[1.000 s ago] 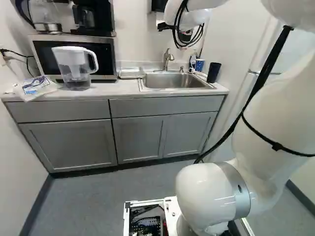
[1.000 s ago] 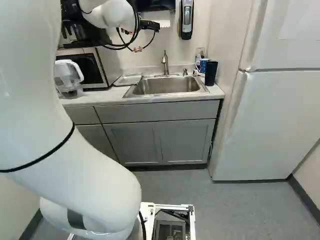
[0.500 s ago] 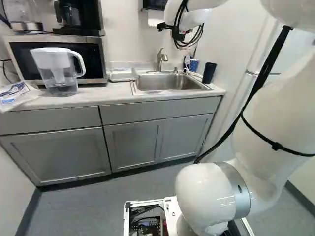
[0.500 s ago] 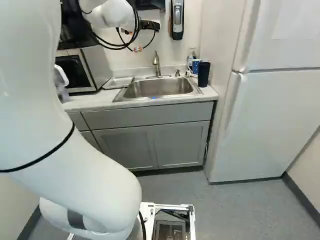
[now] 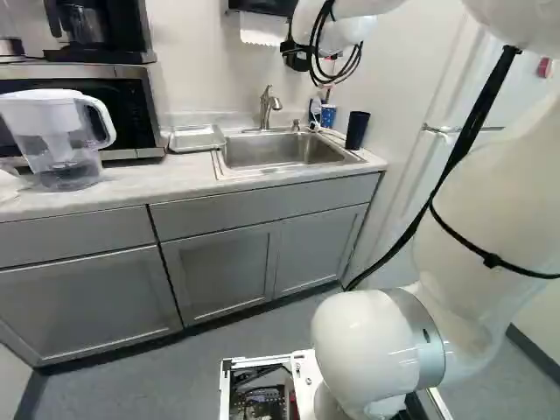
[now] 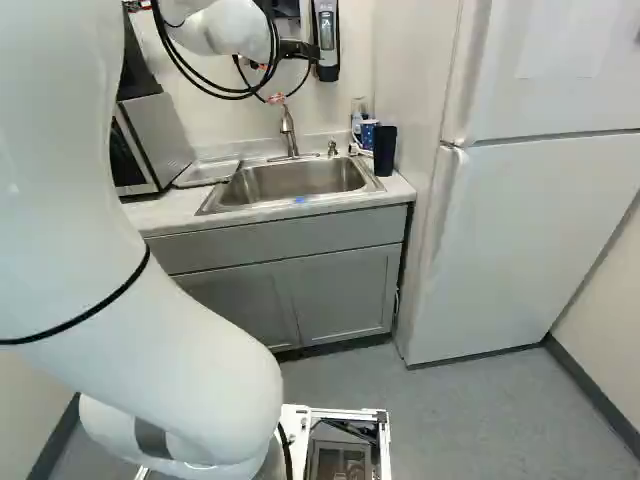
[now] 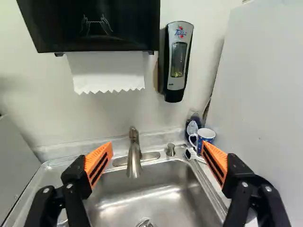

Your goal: Rinse the cup and place it in the tray

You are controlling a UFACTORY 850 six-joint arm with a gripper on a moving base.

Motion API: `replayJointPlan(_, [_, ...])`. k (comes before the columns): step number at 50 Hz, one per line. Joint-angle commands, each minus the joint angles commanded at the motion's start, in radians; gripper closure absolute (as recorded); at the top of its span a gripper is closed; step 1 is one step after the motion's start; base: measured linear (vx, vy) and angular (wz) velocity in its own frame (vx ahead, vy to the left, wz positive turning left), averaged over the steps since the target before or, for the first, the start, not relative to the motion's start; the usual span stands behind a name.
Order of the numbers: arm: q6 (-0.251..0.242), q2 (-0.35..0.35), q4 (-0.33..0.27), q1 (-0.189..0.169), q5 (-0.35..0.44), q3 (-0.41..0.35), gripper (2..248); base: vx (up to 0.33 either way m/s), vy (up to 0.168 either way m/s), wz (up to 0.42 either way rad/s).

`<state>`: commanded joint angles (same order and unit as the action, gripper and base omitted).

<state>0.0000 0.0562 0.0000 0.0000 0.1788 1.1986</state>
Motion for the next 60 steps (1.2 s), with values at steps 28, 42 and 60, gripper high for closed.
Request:
replayJointPlan(28, [0.0, 0.0, 0.0, 0.0, 0.0, 0.0, 3, 0.077, 0.0, -0.014])
replayJointPlan(42, [0.0, 0.0, 0.0, 0.0, 0.0, 0.0, 3, 0.078, 0.0, -0.013])
replayJointPlan(60, [0.0, 0.0, 0.0, 0.0, 0.0, 0.0, 3, 0.083, -0.001, -0.017])
